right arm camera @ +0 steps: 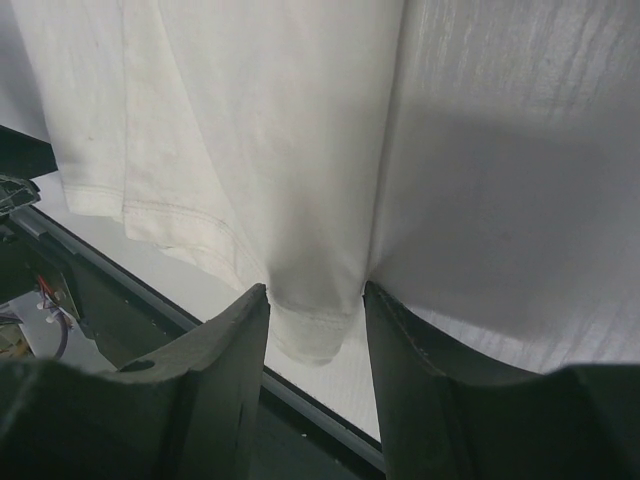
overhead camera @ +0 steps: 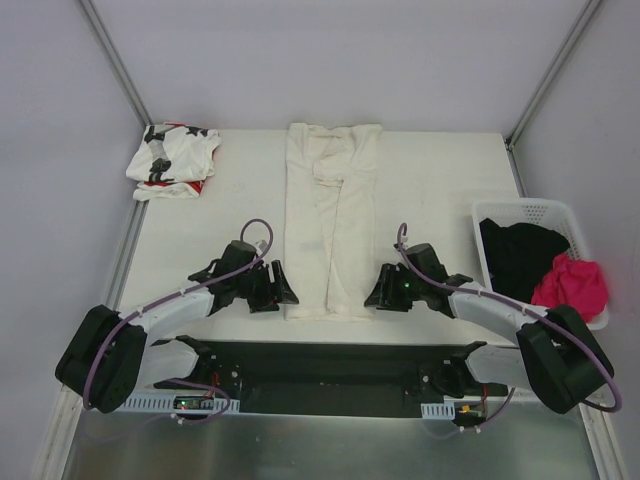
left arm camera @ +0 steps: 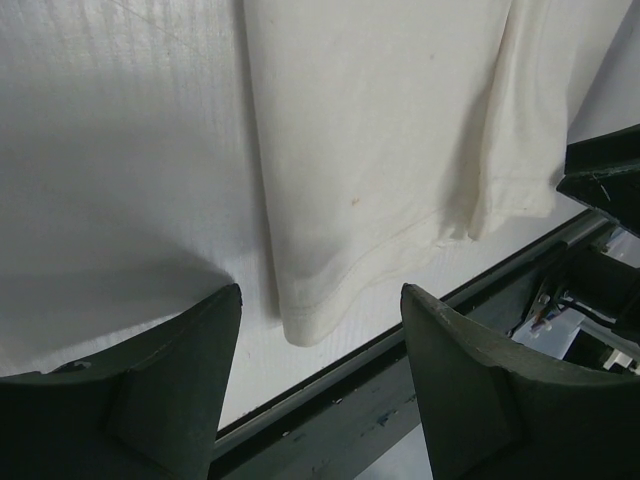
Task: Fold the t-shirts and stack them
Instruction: Grab the bottom of the folded rectangular tshirt with both arms
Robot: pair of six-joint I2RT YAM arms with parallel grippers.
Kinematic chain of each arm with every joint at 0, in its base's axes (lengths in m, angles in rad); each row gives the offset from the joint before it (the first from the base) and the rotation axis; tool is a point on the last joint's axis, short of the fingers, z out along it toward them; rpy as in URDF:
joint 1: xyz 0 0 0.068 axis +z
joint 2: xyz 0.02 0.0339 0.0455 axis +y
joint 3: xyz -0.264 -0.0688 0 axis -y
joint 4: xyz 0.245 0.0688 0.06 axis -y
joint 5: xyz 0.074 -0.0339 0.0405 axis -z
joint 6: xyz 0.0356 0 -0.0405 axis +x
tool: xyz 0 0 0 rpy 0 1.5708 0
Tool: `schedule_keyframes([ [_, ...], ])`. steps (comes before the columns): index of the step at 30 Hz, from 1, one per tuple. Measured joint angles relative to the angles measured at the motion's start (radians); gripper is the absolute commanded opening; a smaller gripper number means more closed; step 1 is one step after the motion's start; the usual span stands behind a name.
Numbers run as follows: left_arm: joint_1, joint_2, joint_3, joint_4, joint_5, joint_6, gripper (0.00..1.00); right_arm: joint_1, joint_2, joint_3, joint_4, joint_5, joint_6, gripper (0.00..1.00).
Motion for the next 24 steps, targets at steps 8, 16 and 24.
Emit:
schedule_keyframes([
  [8, -0.038, 0.058, 0.035, 0.002, 0.008, 0.0, 0.64, 0.021, 0.01, -0.002, 0.025, 0.002, 0.031, 0.47],
  [16, -0.064, 0.108, 0.051, 0.039, 0.03, -0.004, 0.63, 0.046, 0.01, -0.006, 0.039, 0.016, 0.057, 0.48],
  [24, -0.084, 0.131, 0.055, 0.063, 0.033, -0.011, 0.54, 0.053, 0.01, -0.01, 0.049, 0.02, 0.076, 0.45],
])
